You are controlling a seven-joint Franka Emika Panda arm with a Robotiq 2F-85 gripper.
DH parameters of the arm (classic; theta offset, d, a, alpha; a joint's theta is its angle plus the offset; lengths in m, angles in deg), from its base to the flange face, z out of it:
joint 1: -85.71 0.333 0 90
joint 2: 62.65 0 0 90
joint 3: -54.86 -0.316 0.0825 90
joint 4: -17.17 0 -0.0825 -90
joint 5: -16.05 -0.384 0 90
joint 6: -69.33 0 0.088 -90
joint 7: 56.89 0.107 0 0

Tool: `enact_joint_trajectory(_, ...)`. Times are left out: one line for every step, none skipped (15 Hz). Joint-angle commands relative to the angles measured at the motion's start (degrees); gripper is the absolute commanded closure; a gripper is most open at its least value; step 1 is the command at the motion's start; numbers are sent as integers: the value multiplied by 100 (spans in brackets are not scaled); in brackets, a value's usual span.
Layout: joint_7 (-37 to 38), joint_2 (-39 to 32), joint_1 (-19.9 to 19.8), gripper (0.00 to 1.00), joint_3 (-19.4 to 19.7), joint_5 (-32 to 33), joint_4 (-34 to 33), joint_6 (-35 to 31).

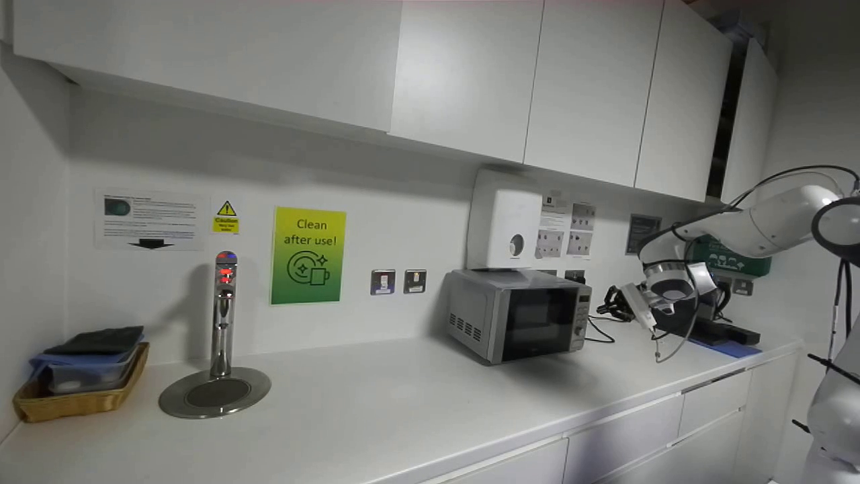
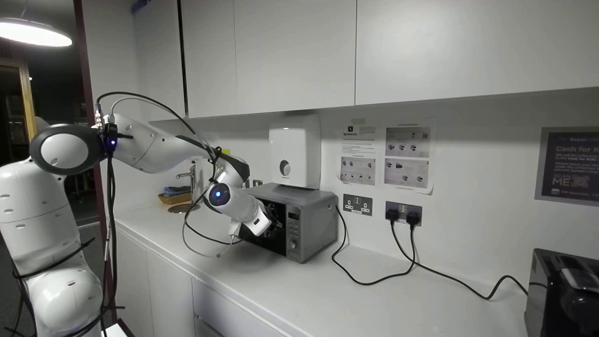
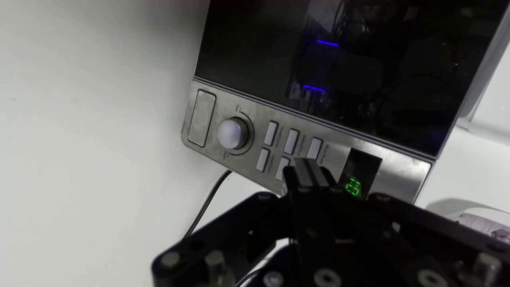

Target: Press a button on the microwave

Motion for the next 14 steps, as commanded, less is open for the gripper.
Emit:
enact_joint_trajectory(-65, -64, -57, 100, 85, 134, -170, 175)
enact_joint_trajectory(-29, -60, -62, 100, 99, 202, -158, 225)
enact_joint_trajectory(-92, -55, -67, 100, 109, 160, -187, 234)
enact_joint_trajectory(-16, -18, -13, 100, 35, 115, -30, 36)
enact_joint_trajectory(-17, -19, -12, 99, 36, 115, -31, 37)
enact_joint_trajectory(-17, -21, -10, 99, 36, 114, -18, 37)
enact_joint_trajectory(-17, -23, -9, 99, 36, 114, -8, 37)
enact_joint_trajectory(-17, -25, -8, 99, 36, 114, -3, 37)
enact_joint_trajectory(-17, -25, -8, 99, 36, 114, -1, 37)
enact_joint_trajectory(-17, -25, -8, 99, 36, 114, -1, 36)
enact_joint_trajectory(-88, -37, -7, 100, 38, 21, -41, 45)
enact_joint_trajectory(-101, -62, -8, 100, 43, -74, -102, 40)
enact_joint_trajectory(-108, -80, -10, 100, 46, -143, -146, 35)
enact_joint_trajectory(-146, -97, -16, 100, 53, -225, -203, 35)
